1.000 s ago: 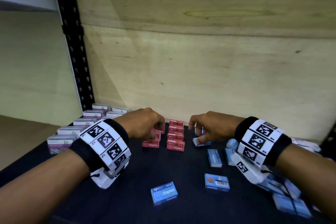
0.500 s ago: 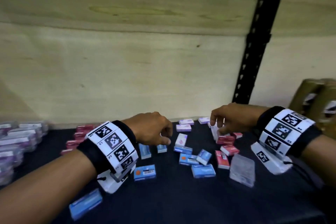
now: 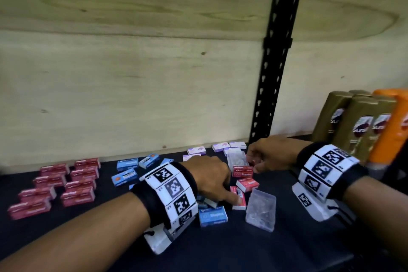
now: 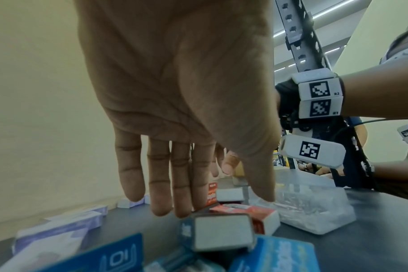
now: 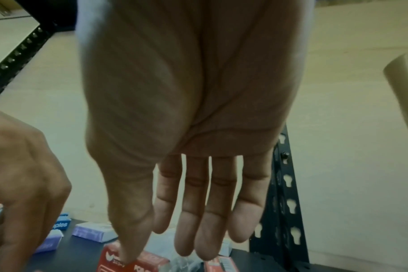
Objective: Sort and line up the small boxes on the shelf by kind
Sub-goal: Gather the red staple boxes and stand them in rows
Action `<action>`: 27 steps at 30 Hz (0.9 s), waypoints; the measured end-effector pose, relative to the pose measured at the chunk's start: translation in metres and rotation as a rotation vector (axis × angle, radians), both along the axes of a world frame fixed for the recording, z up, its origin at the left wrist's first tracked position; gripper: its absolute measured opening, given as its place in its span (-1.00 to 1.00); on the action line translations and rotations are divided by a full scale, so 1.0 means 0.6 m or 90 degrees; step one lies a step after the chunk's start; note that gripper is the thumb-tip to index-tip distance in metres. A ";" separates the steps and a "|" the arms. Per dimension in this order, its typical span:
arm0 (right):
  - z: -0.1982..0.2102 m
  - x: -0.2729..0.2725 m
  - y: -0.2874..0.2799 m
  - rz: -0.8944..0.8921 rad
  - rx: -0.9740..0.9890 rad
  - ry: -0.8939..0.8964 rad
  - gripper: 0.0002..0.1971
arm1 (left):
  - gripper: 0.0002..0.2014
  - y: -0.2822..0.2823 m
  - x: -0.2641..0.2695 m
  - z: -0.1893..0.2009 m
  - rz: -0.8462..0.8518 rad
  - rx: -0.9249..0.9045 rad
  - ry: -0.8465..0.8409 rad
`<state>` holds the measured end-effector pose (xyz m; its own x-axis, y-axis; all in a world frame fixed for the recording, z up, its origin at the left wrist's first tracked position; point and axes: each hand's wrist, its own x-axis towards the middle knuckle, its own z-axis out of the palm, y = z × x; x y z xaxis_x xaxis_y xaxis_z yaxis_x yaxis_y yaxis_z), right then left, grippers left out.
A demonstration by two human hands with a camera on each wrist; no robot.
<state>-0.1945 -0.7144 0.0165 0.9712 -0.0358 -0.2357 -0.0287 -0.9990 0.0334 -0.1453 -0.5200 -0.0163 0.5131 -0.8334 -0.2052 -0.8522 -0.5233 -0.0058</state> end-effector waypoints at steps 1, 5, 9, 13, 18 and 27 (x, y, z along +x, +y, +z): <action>-0.004 0.006 0.001 0.007 0.002 -0.001 -0.72 | -0.29 -0.005 0.001 -0.003 0.002 0.010 0.004; -0.016 0.028 0.000 0.021 0.013 0.000 -0.79 | -0.21 -0.016 0.011 -0.011 -0.002 0.047 0.029; -0.022 0.038 -0.001 0.027 0.016 0.010 -0.84 | -0.28 -0.020 0.015 -0.009 -0.030 0.034 0.054; -0.026 0.042 -0.004 0.024 0.024 0.012 -0.87 | -0.33 -0.020 0.022 -0.011 -0.053 0.016 0.059; -0.023 0.044 -0.001 0.035 0.007 0.003 -0.92 | -0.38 -0.010 0.028 -0.006 -0.062 0.003 0.015; 0.009 0.036 0.014 0.030 0.011 -0.023 -0.90 | -0.37 0.027 0.040 0.027 -0.031 -0.031 -0.036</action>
<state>-0.1729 -0.7062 0.0220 0.9794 0.0137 -0.2013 0.0173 -0.9997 0.0161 -0.1214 -0.5040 0.0000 0.4815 -0.8658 -0.1364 -0.8756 -0.4821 -0.0302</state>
